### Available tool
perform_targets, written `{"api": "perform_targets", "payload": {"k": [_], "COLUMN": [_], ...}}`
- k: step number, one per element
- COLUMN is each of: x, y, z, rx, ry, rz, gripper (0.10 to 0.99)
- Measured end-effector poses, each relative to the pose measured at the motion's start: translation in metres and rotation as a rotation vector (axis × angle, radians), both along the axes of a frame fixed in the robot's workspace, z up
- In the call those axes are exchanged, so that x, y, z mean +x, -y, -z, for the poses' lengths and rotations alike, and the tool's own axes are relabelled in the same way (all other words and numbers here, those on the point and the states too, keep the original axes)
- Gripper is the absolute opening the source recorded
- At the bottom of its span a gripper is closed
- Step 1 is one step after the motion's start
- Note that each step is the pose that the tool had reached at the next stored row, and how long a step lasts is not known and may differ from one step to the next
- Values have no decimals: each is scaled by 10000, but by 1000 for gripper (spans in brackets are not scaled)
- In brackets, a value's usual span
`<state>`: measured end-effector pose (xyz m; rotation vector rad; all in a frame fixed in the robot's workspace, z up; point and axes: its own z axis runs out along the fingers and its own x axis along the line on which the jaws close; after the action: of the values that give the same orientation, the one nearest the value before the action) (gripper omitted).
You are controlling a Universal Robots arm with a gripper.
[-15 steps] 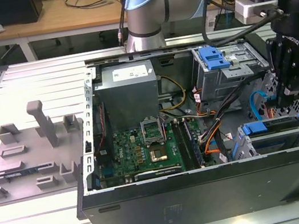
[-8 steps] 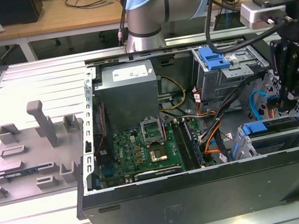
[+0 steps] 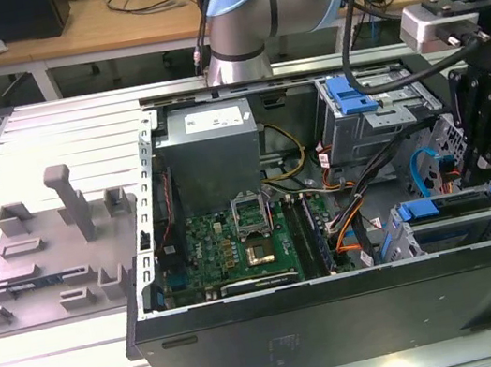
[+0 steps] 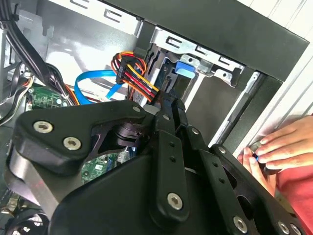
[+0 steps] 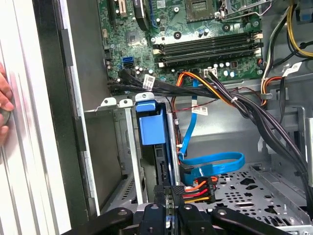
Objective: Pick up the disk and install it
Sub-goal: 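Insert the first disk wire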
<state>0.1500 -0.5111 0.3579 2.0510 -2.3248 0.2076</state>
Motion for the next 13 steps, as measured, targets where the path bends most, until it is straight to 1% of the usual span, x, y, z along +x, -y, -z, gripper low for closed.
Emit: {"api": "perform_targets", "payload": {"k": [4, 8, 13], "x": [0, 4, 15], "y": [10, 27, 35], "z": [-1, -1, -1], "rx": [8, 52, 84], "ry": [-1, -11, -56], "rz": [0, 0, 1], "gripper": [169, 169, 169]}}
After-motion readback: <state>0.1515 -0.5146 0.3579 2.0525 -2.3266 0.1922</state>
